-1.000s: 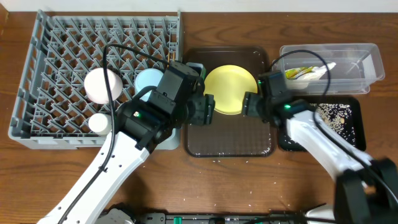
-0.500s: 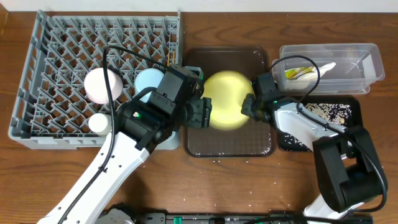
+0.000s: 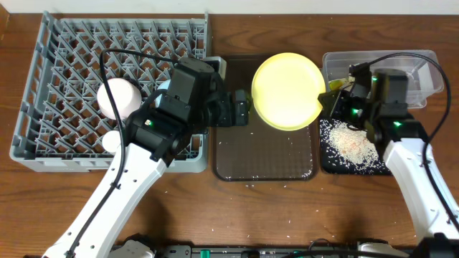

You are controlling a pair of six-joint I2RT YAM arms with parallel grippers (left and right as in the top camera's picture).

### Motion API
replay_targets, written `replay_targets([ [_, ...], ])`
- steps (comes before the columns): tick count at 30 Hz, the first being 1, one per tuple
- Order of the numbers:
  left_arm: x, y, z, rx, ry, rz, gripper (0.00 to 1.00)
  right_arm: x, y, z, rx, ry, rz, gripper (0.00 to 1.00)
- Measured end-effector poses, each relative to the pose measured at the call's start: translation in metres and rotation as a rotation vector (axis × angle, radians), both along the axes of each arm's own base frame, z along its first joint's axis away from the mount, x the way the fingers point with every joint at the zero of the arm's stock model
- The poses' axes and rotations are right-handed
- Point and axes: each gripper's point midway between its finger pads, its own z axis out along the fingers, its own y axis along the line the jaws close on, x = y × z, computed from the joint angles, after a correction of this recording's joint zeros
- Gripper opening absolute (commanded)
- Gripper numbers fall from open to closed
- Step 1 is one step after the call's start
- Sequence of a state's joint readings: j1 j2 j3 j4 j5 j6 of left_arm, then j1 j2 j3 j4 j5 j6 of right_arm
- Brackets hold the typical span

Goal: Sort waste into correct bins and load items into the dishwasher

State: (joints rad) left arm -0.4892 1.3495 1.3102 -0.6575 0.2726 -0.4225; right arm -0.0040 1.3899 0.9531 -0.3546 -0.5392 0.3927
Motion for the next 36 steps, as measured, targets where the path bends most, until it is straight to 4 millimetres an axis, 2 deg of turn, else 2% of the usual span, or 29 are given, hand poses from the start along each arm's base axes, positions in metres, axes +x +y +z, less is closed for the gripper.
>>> replay_targets([
  [4, -0.007, -0.017, 0.002, -0.056, 0.015, -0.098, 0.99, -0.013, 0.024, 0.024, 0.099, -0.067, 0.152, 0.01],
  [5, -0.009, -0.020, 0.001, -0.064, 0.024, -0.113, 0.96, -0.016, 0.031, 0.030, 0.125, -0.086, 0.192, 0.01],
  [8, -0.011, -0.024, 0.000, -0.074, 0.031, -0.141, 0.76, -0.024, 0.047, 0.044, 0.190, -0.128, 0.293, 0.01],
  [9, -0.011, -0.025, 0.001, -0.080, 0.028, -0.147, 0.65, -0.026, 0.051, 0.047, 0.201, -0.140, 0.313, 0.01],
  [10, -0.011, -0.026, 0.002, -0.087, 0.024, -0.153, 0.47, -0.028, 0.059, 0.055, 0.224, -0.173, 0.361, 0.01],
  [11, -0.011, -0.027, 0.002, -0.090, 0.026, -0.153, 0.36, -0.030, 0.062, 0.058, 0.233, -0.184, 0.379, 0.01],
  [12, -0.012, -0.027, 0.002, -0.088, 0.023, -0.159, 0.19, -0.031, 0.068, 0.061, 0.235, -0.203, 0.402, 0.08],
  [13, -0.012, -0.028, 0.003, -0.091, 0.020, -0.167, 0.08, -0.031, 0.068, 0.062, 0.233, -0.209, 0.406, 0.17],
  [14, -0.012, -0.028, 0.004, -0.092, 0.014, -0.168, 0.08, -0.033, 0.072, 0.064, 0.238, -0.217, 0.425, 0.35],
  [15, -0.013, -0.028, 0.004, -0.087, 0.006, -0.190, 0.08, -0.032, 0.075, 0.063, 0.230, -0.221, 0.427, 0.45],
  [16, -0.013, -0.029, 0.005, -0.078, -0.009, -0.207, 0.07, -0.032, 0.075, 0.062, 0.228, -0.217, 0.424, 0.65],
  [17, -0.014, -0.028, 0.005, -0.067, -0.022, -0.220, 0.08, -0.032, 0.076, 0.062, 0.225, -0.220, 0.428, 0.75],
  [18, -0.014, -0.027, 0.003, -0.048, -0.027, -0.228, 0.07, -0.032, 0.075, 0.062, 0.219, -0.218, 0.419, 0.84],
  [21, -0.011, -0.016, -0.006, 0.038, -0.046, -0.218, 0.07, -0.027, 0.070, 0.053, 0.174, -0.193, 0.369, 0.92],
  [25, 0.001, 0.030, -0.017, 0.282, -0.095, -0.079, 0.07, -0.013, 0.050, 0.026, 0.010, -0.130, 0.211, 0.99],
  [28, 0.014, 0.075, 0.000, 0.477, -0.200, 0.083, 0.08, -0.010, 0.047, 0.012, -0.109, -0.111, 0.144, 0.99],
  [29, 0.018, 0.088, 0.008, 0.532, -0.238, 0.134, 0.07, -0.010, 0.049, 0.009, -0.136, -0.108, 0.139, 0.99],
  [30, 0.025, 0.113, 0.024, 0.636, -0.307, 0.232, 0.07, -0.012, 0.054, 0.004, -0.178, -0.099, 0.135, 0.99],
  [32, 0.032, 0.140, 0.040, 0.760, -0.363, 0.334, 0.07, -0.013, 0.062, -0.009, -0.227, -0.077, 0.142, 0.99],
  [36, 0.048, 0.184, 0.047, 0.944, -0.368, 0.450, 0.07, -0.016, 0.071, -0.037, -0.275, -0.009, 0.161, 0.99],
])
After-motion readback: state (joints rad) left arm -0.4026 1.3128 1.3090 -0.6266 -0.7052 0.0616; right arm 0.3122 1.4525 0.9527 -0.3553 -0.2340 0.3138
